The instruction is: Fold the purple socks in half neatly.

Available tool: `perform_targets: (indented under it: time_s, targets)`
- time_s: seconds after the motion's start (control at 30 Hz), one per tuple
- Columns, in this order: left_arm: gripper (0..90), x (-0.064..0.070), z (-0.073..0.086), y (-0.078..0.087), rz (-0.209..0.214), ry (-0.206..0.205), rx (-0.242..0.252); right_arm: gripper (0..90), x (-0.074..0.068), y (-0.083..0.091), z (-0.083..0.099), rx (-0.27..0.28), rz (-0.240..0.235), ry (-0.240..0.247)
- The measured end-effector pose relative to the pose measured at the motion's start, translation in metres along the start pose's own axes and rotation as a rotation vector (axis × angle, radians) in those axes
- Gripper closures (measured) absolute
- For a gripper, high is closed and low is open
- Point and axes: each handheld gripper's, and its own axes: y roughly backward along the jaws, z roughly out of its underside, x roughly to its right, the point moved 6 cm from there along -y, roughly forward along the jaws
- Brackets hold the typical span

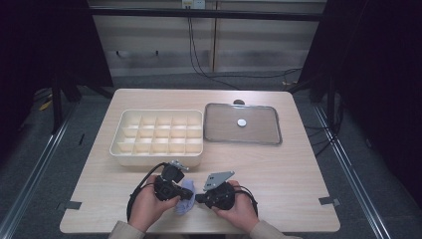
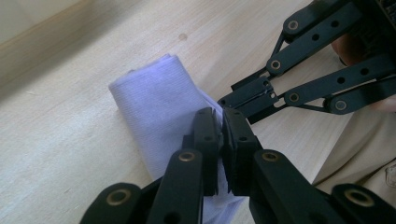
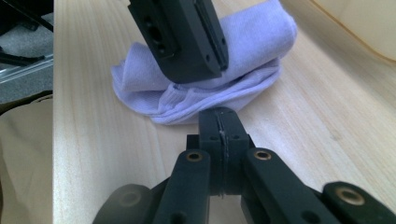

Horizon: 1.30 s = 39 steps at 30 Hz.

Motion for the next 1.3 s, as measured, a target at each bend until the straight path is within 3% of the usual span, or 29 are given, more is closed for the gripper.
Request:
perform_targets:
  time_s: [0.6,1.3]
  targets:
    - [85.1,0.002,0.003,-0.007,-0.019,-0.038,0.001,90.0,0.014,0.011,-0.003,0.043,0.031,-0.039]
    - [85.6,0.003,0.004,-0.009,-0.037,-0.049,0.011,90.0,0.024,0.019,-0.014,0.09,0.048,-0.066]
